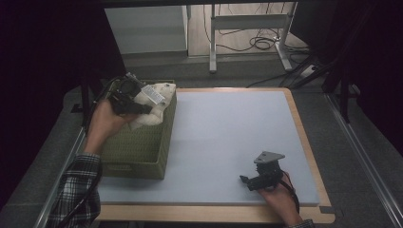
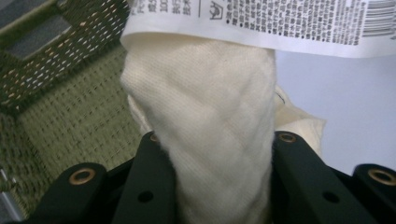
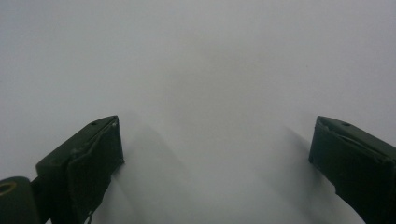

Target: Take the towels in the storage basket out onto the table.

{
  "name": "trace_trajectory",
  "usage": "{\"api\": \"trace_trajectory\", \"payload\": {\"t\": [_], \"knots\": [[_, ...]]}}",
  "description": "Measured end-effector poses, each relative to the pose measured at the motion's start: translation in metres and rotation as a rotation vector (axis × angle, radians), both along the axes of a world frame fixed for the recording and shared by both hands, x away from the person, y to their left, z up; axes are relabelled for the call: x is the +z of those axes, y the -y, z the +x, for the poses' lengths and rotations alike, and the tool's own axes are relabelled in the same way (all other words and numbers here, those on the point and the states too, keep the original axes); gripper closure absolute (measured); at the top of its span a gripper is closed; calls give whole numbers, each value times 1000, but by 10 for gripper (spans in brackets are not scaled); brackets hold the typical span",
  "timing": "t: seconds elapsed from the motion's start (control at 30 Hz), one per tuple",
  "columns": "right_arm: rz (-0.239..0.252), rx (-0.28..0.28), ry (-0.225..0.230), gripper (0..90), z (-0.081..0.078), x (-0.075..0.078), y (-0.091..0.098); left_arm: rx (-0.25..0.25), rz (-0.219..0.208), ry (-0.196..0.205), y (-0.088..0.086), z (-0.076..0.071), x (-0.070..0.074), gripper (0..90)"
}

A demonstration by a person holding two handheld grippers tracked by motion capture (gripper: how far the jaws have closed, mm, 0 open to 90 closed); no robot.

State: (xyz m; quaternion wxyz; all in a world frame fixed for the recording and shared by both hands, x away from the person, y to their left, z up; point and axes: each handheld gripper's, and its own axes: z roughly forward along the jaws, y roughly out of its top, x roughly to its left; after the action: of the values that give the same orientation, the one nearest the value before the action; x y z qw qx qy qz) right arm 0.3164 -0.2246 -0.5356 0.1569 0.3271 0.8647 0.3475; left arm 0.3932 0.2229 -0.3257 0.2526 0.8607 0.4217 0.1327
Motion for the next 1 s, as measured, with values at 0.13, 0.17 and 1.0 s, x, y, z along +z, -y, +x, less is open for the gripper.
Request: {"api": "trace_trajectory", "payload": {"t": [0.13, 0.17, 1.0], "knots": [[0, 0, 0, 30, 0, 0, 0, -23, 0, 11, 10, 0, 7, 724], [0, 0, 0, 30, 0, 0, 0, -29, -5, 14, 14, 0, 8, 724], [0, 2, -3, 30, 0, 0, 0, -154, -55, 24, 99, 13, -9, 720]]}}
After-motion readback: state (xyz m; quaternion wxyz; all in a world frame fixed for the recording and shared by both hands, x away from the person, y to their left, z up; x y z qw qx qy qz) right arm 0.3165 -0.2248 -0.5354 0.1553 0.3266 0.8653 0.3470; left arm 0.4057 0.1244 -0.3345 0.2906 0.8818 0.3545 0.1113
